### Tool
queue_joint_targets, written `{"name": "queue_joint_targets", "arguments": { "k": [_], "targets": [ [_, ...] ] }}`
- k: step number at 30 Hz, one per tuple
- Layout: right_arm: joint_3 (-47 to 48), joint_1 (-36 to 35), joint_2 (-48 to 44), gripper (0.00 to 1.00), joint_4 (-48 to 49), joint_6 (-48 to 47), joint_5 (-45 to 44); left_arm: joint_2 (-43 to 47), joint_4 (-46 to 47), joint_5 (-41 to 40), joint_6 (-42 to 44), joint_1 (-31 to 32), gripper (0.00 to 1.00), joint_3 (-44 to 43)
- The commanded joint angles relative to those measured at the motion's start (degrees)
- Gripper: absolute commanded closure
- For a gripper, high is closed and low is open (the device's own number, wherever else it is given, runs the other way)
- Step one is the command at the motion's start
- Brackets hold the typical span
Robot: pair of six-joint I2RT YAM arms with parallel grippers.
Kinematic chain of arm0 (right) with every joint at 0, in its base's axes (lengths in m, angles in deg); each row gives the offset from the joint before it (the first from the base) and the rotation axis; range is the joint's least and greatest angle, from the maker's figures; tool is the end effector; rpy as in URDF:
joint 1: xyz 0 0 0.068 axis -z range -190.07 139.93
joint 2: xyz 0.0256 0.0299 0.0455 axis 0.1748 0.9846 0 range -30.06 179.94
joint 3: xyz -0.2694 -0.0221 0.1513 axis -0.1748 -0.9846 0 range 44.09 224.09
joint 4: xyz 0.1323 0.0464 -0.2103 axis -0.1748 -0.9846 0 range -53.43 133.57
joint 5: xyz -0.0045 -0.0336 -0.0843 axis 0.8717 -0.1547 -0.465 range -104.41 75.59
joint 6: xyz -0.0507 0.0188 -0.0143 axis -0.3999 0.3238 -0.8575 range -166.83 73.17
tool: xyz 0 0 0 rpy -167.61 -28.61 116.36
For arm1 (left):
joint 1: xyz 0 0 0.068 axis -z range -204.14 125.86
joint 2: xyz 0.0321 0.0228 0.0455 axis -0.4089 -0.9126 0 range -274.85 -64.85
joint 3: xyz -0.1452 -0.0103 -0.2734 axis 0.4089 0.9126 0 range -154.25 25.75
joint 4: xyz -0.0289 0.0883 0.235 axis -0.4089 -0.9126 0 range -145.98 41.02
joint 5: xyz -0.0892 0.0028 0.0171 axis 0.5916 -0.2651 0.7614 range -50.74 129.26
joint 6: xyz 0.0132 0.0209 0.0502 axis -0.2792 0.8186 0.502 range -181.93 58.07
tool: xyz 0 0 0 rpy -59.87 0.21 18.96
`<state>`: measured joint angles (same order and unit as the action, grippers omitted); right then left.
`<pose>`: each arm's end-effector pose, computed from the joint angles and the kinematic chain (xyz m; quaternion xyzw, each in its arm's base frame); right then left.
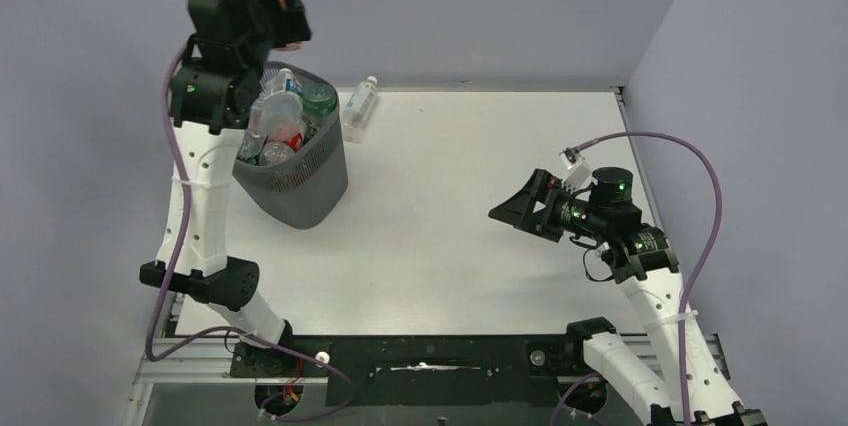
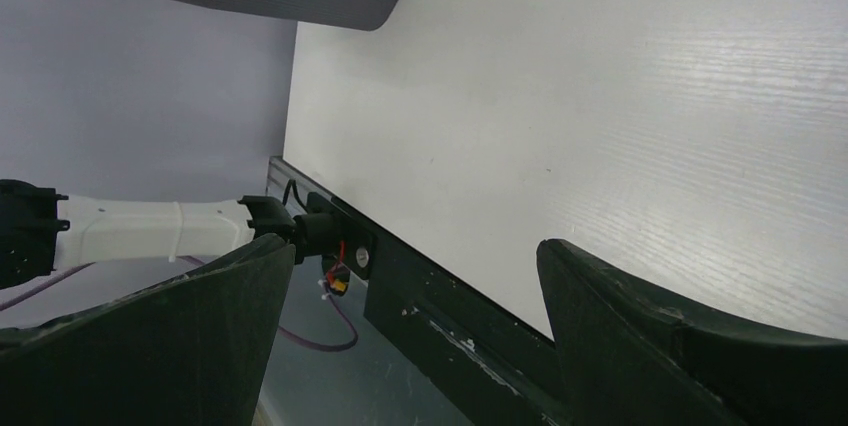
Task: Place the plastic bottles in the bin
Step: Place the plastic bottle in the trash bin.
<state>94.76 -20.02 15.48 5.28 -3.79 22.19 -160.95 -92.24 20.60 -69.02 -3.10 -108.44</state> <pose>0.1198 0.0444 0.3526 0.0945 0.8430 0.4488 0.2813 0.2943 -0.0999 0.5965 -0.0202 0.7363 -0.0456 0.6748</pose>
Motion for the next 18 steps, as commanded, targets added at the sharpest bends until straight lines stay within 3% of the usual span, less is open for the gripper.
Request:
{"name": "queue_joint_targets", "arguments": {
  "k": [1, 10, 18],
  "targets": [
    [2.28, -4.28, 0.64, 0.02, 2.52, 2.52, -3.72, 2.73, 2.92, 13.56, -1.26, -11.06, 0.43, 4.03],
    [1.75, -7.11, 2.81, 0.02, 4.85, 3.71, -5.47, 3.07, 9.43, 23.9, -0.01, -24.99, 0.42, 14.36],
    [-0.45, -7.71, 4.62, 0.02, 7.69, 3.97, -5.08, 2.03, 19.23, 24.03, 1.1, -28.59, 0.42, 24.19]
  ]
}}
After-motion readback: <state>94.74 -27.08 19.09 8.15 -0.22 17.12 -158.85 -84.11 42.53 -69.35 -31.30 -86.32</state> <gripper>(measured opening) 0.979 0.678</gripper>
